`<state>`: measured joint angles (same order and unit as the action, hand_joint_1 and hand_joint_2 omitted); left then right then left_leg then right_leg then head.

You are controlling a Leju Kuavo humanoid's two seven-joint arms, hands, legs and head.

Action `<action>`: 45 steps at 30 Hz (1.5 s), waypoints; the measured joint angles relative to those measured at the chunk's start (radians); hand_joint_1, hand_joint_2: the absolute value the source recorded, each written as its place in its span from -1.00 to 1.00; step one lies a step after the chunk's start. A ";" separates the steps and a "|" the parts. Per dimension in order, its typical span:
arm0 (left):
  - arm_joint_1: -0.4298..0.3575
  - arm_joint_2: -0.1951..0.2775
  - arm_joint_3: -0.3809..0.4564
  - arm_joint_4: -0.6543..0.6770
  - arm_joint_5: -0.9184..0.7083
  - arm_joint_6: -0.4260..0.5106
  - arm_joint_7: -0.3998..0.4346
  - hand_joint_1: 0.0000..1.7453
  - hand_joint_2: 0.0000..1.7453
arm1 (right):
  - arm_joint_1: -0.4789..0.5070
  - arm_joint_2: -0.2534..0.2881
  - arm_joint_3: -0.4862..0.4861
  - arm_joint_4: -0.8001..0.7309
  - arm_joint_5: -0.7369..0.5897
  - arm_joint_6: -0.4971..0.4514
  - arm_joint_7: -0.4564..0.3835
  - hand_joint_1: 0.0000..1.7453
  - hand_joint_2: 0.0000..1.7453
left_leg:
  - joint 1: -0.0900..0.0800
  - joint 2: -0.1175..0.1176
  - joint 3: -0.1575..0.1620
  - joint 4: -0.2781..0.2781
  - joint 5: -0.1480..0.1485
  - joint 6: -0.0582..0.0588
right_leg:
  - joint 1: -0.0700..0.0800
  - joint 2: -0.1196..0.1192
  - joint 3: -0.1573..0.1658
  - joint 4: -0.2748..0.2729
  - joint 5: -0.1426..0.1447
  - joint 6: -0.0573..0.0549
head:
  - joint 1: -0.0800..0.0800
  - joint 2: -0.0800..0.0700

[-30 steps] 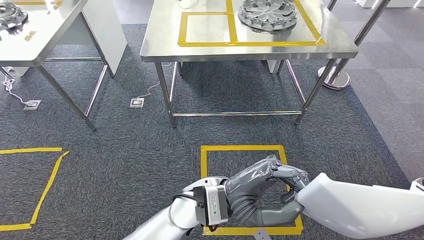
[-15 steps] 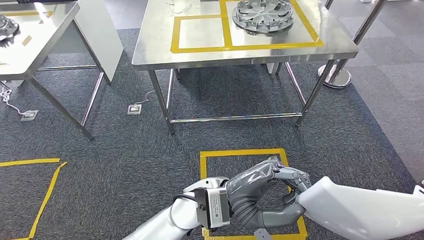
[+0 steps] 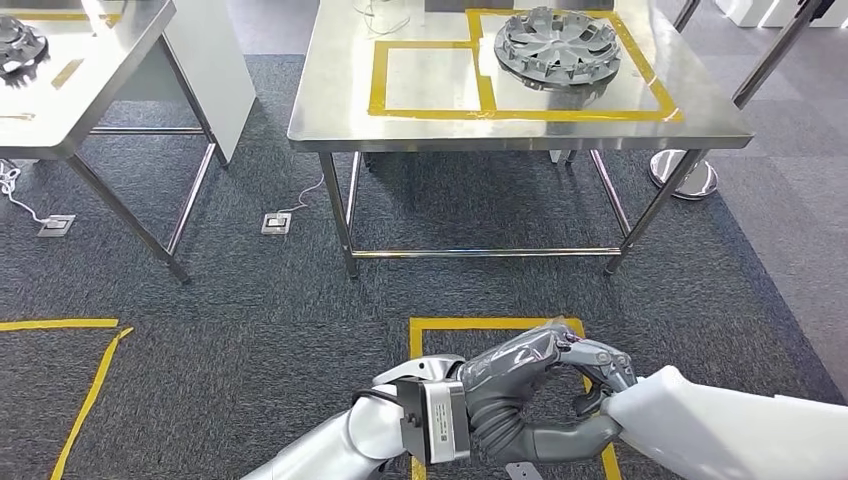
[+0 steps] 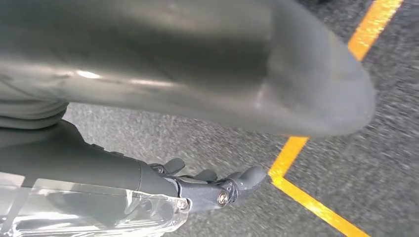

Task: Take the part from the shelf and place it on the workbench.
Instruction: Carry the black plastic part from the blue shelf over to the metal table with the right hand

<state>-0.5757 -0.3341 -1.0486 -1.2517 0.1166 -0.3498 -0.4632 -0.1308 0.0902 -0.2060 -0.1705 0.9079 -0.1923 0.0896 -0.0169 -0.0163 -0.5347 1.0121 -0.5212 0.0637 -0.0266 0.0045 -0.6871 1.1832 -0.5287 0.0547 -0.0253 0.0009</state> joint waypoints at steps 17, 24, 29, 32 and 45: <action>-0.019 -0.004 -0.007 0.007 0.009 0.006 -0.010 1.00 1.00 | -0.004 0.001 0.000 0.001 0.003 0.002 -0.001 -1.00 -1.00 | 0.014 0.008 -0.138 0.061 0.057 -0.052 | -0.009 0.004 0.166 -0.161 0.007 -0.027 | -0.011 0.000; -0.026 -0.012 -0.010 0.012 0.009 0.005 -0.019 1.00 1.00 | -0.008 0.004 0.000 0.001 0.003 0.003 -0.001 -1.00 -1.00 | 0.009 0.007 -0.066 -0.004 0.064 -0.004 | -0.011 0.002 0.147 -0.069 -0.020 0.004 | -0.002 0.000; -0.029 -0.013 -0.018 0.020 0.010 0.003 -0.021 1.00 1.00 | -0.003 0.000 0.000 0.002 0.003 0.002 -0.001 -1.00 -1.00 | -0.001 0.000 -0.027 -0.003 0.025 0.006 | -0.004 0.001 -0.001 0.082 -0.071 0.006 | 0.007 0.000; -0.031 -0.012 -0.024 0.021 0.010 0.002 -0.023 1.00 1.00 | -0.001 0.000 0.000 0.002 0.003 -0.002 -0.001 -1.00 -1.00 | -0.002 0.000 0.008 -0.003 -0.006 -0.002 | 0.001 -0.001 0.043 -0.103 0.056 -0.003 | 0.010 0.000; -0.040 -0.013 -0.050 0.022 0.026 -0.004 -0.025 1.00 1.00 | 0.005 0.005 -0.003 0.004 0.001 -0.018 0.002 -1.00 -1.00 | 0.020 0.007 -0.194 0.228 -0.031 -0.059 | -0.010 0.002 0.143 -0.174 0.033 -0.037 | -0.002 0.000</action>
<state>-0.6158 -0.3472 -1.0984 -1.2300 0.1430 -0.3540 -0.4885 -0.1256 0.0955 -0.2090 -0.1663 0.9087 -0.2105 0.0918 0.0026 -0.0093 -0.7291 1.2399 -0.5523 0.0052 -0.0363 0.0065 -0.5446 1.0095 -0.4957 0.0177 -0.0268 0.0011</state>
